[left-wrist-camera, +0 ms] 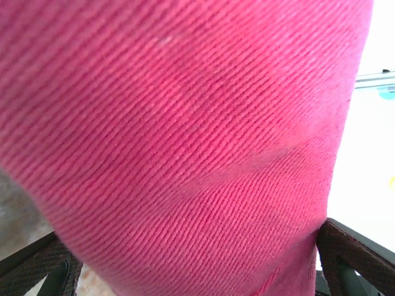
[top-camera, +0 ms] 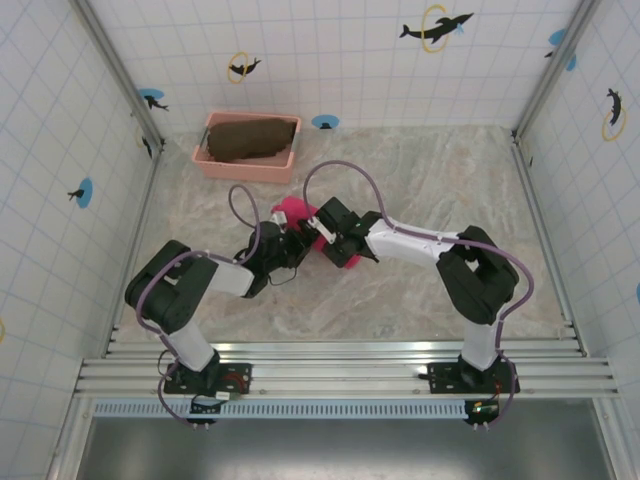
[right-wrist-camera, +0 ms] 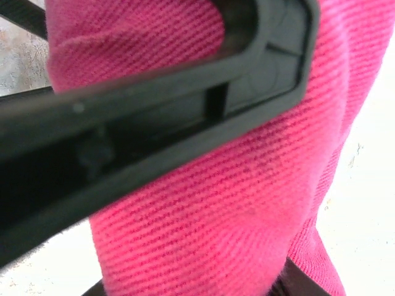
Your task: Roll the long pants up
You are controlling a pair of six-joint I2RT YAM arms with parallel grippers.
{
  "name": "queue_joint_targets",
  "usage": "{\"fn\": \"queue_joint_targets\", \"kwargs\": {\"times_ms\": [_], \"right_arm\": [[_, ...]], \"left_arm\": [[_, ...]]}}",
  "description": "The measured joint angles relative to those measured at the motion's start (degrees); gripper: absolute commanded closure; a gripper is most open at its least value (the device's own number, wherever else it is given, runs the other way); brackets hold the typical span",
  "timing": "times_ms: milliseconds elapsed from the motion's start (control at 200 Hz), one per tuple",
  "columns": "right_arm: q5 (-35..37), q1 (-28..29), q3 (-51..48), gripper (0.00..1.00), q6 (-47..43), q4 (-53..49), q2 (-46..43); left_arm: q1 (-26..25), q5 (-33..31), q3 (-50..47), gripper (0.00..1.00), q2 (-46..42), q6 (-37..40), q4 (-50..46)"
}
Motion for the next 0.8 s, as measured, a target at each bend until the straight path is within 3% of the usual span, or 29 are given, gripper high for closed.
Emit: {"fn": "queue_joint_targets", "kwargs": {"times_ms": [375,595,676,751,801], "right_arm": [[-4.55,-1.88,3.91,1.00,1.75,-4.87,1.29],[-6.62,-2.34,9.25,1.00,3.02,-10.10,4.55],[-7.48,-2.49,10.34,1.00,2.73,-10.93,5.14],[-9.11,-1.75,10.84,1.00,2.23,-10.97,5.55],[-9.38,-1.73,10.88,1.00,2.05,-10.82,5.81]], "left_arm": [[-0.04,-0.39,3.45,0.02,0.83,2.14,-3.69],[0.55,-0.83,3.48,0.05,3.89,1.42,0.70],[0.70,-1.18,3.69,0.12,5.70,1.57,1.92],[0.44,-1.22,5.11,0.31,8.61,1.62,2.27],[0.39,-1.22,5.77,0.37,9.09,1.66,1.99]]}}
